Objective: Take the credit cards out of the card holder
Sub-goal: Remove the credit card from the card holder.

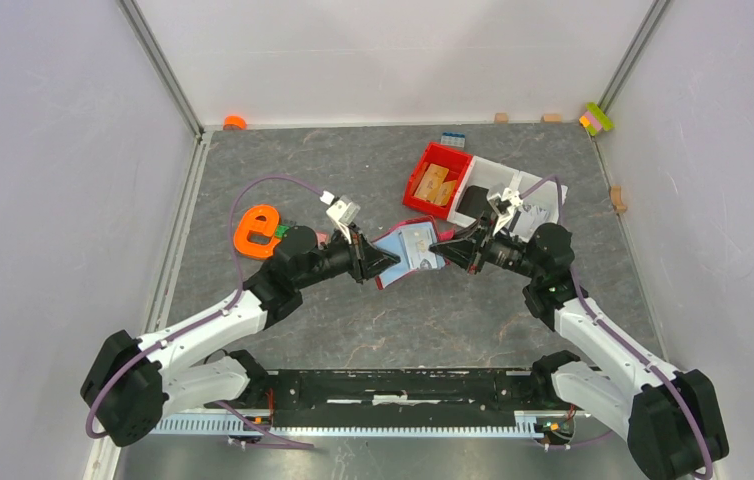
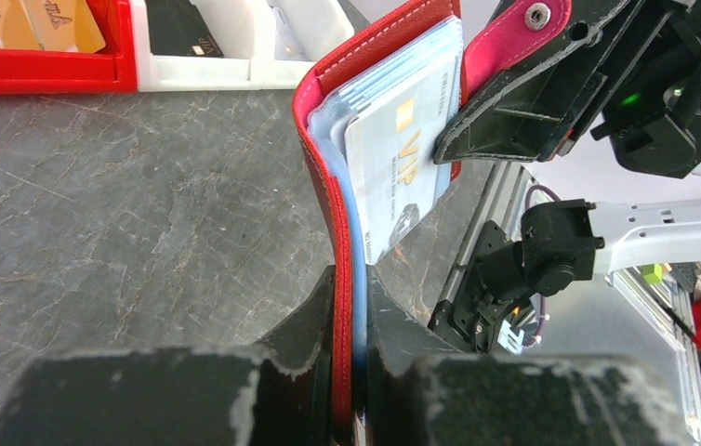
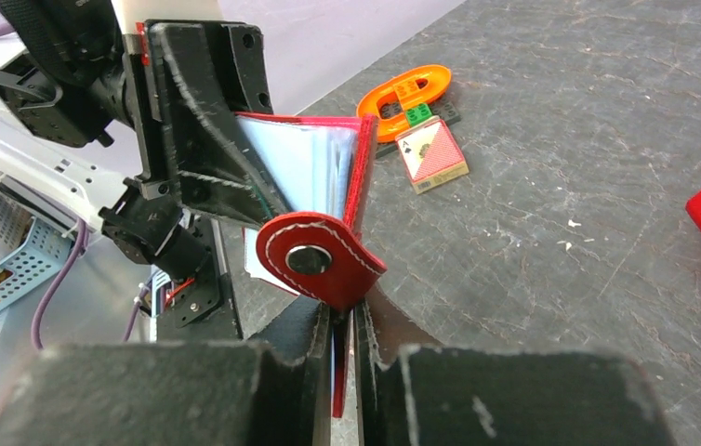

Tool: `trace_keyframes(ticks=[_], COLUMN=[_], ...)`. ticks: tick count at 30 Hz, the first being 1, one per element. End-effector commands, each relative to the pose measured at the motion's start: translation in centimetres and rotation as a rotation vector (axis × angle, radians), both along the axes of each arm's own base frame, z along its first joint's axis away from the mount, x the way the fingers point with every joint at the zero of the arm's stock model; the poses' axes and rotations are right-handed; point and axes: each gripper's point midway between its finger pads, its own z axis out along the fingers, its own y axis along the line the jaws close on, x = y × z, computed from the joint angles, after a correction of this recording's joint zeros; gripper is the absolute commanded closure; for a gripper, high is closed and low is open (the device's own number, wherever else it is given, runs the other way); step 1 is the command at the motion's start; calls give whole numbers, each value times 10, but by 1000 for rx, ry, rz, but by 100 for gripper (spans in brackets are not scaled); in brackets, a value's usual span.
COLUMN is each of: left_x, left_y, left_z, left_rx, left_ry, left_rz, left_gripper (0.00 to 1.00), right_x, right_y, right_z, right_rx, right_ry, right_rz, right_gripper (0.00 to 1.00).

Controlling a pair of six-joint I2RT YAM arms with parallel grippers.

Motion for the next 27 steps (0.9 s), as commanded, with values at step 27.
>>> trace_keyframes(ticks=[27], left_x=[32], left_y=[21], left_z=[-2], left_rx=[104], left_ry=[-25], left_rz=[198], left_gripper=[50], right_x=[7], right_y=[-12], right_z=[-42], right_rx=[454], right_ry=[573], right_rz=[28], right_gripper=[100])
